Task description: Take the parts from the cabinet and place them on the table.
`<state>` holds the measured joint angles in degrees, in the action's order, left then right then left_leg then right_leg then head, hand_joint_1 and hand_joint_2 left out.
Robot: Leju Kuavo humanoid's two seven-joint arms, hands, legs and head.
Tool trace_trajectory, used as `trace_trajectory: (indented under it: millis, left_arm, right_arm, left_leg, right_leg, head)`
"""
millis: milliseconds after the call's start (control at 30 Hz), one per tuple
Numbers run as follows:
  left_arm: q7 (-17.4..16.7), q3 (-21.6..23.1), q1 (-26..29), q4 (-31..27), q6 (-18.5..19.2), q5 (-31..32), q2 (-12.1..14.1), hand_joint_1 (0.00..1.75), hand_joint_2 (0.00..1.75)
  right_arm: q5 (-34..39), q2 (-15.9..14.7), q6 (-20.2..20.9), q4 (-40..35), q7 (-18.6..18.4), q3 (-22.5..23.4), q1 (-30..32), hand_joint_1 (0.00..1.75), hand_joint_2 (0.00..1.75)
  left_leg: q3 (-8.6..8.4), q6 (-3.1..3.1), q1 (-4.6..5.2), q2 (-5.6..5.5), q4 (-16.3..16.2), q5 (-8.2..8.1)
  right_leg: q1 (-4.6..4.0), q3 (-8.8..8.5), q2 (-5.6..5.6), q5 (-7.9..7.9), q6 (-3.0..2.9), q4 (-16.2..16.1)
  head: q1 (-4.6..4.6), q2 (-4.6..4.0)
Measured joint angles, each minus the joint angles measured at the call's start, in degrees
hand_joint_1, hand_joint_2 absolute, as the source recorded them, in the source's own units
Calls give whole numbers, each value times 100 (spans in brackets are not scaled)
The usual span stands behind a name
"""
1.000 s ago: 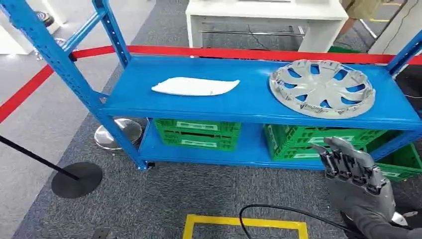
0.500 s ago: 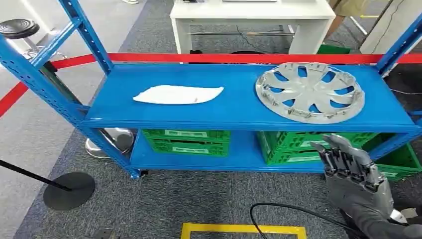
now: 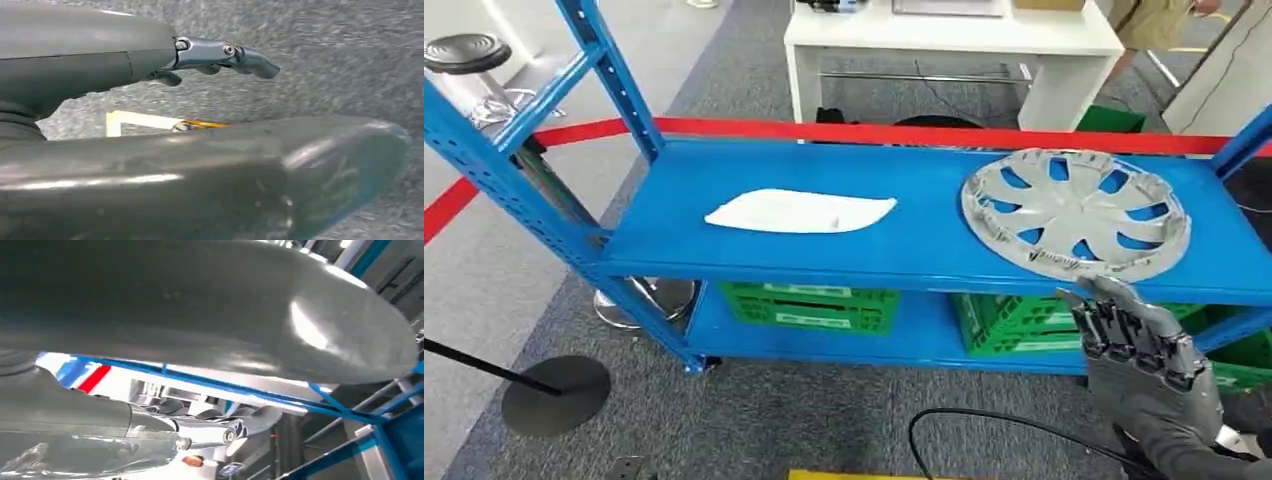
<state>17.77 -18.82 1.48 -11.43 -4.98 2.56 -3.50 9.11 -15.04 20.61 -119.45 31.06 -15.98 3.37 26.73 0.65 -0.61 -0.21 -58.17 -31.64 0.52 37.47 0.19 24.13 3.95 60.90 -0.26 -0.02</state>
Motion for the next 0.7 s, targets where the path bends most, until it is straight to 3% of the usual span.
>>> trace_trajectory:
  millis: [33,67,133,167,200,300,333,367,400,467,500,533,567,667,700]
  left_arm:
    - [0,0,-19,-2,0,2,2,0,0]
    - [0,0,-23,0,0,6,2,0,0]
    - [0,-2,-25,0,0,35,2,0,0]
    - [-2,-4,-35,0,0,44,2,0,0]
    - [-2,-4,-48,0,0,50,-4,0,0]
    - [-2,-7,-46,0,0,70,-22,0,0]
    - [0,-9,-37,0,0,85,-22,0,0]
    - [0,-11,-32,0,0,100,-22,0,0]
    - [0,-13,-37,0,0,109,-22,0,0]
    - [0,-28,-52,0,2,131,-22,0,0]
    - [0,-46,-54,0,2,155,-24,0,0]
    - [0,-52,-72,0,2,166,-26,0,0]
    - [0,-55,-78,0,4,168,-26,0,0]
    - [0,-66,-53,0,7,175,-37,0,0]
    - [0,-70,-63,0,20,177,-24,0,0]
  right_arm:
    - [-7,0,2,2,-13,2,0,0,0]
    - [-11,0,0,0,-30,2,12,0,0]
    - [-20,0,0,0,-72,4,9,0,0]
    - [-20,0,-4,0,-92,4,18,0,0]
    - [-35,0,-11,4,-116,4,16,0,0]
    - [-142,2,-59,57,-221,0,3,0,0]
    - [-175,4,-66,94,-269,-11,-12,0,0]
    - [-232,17,-92,150,-366,-39,-67,0,0]
    - [-245,33,-126,199,-454,-93,-135,0,0]
    - [-319,55,-217,271,-577,-230,-263,0,0]
    - [-336,63,-262,306,-603,-299,-293,0,0]
    - [-348,63,-297,334,-621,-339,-300,0,0]
    - [-367,63,-306,354,-632,-372,-311,0,0]
    - [-396,63,-323,402,-665,-481,-341,0,0]
    - [-402,63,-323,415,-717,-498,-343,0,175]
  left_leg:
    - [26,30,12,-8,26,-19]
    - [7,65,11,3,76,-38]
    - [-62,125,13,-1,70,-5]
    - [-2,146,12,3,-88,10]
    - [162,171,12,5,-381,-36]
    - [959,207,12,5,-1502,-587]
    - [1136,193,13,5,-1628,-587]
    - [1192,175,14,5,-1537,-410]
    - [1148,153,16,5,-1270,-112]
    - [890,89,38,6,-385,593]
    - [829,61,58,10,-127,693]
    - [812,68,68,9,-19,498]
    - [823,53,70,8,-36,609]
    - [777,-36,37,8,36,678]
    - [736,-52,11,7,67,688]
  right_leg:
    - [-8,-31,6,108,-113,-3]
    - [-14,-37,22,16,-155,-4]
    - [13,-99,38,20,-215,-22]
    - [21,-158,33,39,-243,-60]
    - [22,-198,26,61,-277,-88]
    - [10,-253,29,136,-337,-100]
    - [4,-280,37,164,-344,-100]
    - [-1,-319,52,191,-347,-100]
    - [-3,-365,67,219,-344,-101]
    - [-3,-468,76,277,-317,-105]
    - [-8,-497,75,299,-290,-108]
    - [-24,-466,78,309,-255,-95]
    - [-26,-453,75,326,-218,-109]
    - [-39,-544,70,330,-115,-216]
    - [-41,-527,42,377,-81,-153]
  head:
    - [18,0]
    - [1,0]
    - [-13,0]
    - [-11,0]
    - [-39,0]
    - [-50,0]
    - [-52,0]
    - [-54,0]
    - [-52,0]
    - [-55,0]
    - [-51,0]
    - [-63,0]
    - [-54,0]
    - [-63,0]
    - [-50,0]
